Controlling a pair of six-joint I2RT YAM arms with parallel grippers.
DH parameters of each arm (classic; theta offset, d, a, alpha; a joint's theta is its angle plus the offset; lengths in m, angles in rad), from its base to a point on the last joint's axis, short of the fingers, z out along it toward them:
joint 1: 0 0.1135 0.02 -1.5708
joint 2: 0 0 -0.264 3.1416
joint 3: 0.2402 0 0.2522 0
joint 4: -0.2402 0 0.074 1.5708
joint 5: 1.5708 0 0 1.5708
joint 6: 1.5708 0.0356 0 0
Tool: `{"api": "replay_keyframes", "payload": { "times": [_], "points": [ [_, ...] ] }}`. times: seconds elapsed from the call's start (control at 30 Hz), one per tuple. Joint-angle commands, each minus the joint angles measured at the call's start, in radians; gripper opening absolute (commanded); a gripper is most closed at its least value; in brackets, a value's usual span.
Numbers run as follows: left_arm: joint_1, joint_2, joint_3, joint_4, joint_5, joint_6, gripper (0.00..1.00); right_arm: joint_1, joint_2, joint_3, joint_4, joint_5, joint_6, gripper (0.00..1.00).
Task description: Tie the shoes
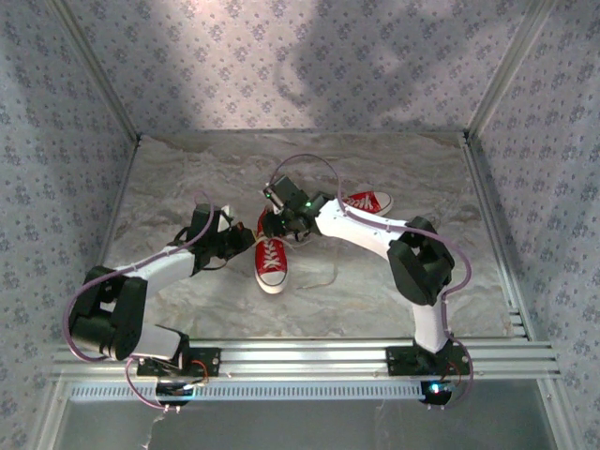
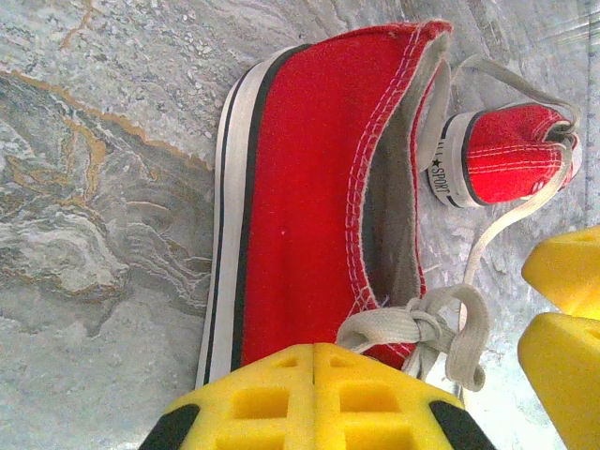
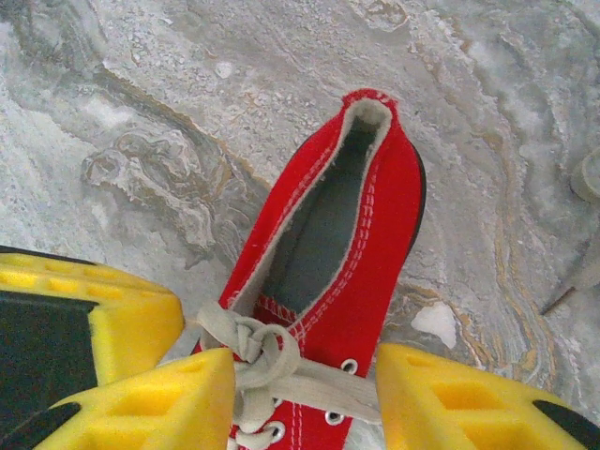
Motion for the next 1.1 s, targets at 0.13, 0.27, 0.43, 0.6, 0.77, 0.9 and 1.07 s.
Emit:
{"api": "replay_keyframes", "payload": {
  "times": [0.13, 0.27, 0.43, 0.6, 0.77, 0.9, 1.07],
  "points": [
    [-0.005, -0.017, 0.014, 0.003, 0.019, 0.016, 0.00, 0.016, 0.067, 0.095, -0.080, -0.018, -0.027, 0.47],
    [-0.005, -0.018, 0.011, 0.004, 0.019, 0.014, 0.00, 0.018, 0.100, 0.136, -0.126, 0.007, -0.027, 0.45],
    [-0.004, -0.018, 0.011, 0.004, 0.019, 0.015, 0.00, 0.021, 0.110, 0.154, -0.144, 0.025, -0.028, 0.35],
    [-0.004, -0.017, 0.011, 0.004, 0.018, 0.015, 0.00, 0.023, 0.102, 0.149, -0.143, 0.035, -0.027, 0.20],
    [-0.003, -0.019, 0.011, 0.001, 0.015, 0.014, 0.00, 0.021, 0.090, 0.134, -0.131, 0.040, -0.025, 0.09],
    [-0.003, -0.018, 0.009, 0.002, 0.015, 0.015, 0.00, 0.020, 0.082, 0.127, -0.122, 0.032, -0.024, 0.15],
    [-0.003, -0.017, 0.011, 0.004, 0.016, 0.014, 0.00, 0.022, 0.100, 0.137, -0.118, 0.000, -0.028, 0.38]
  ]
}}
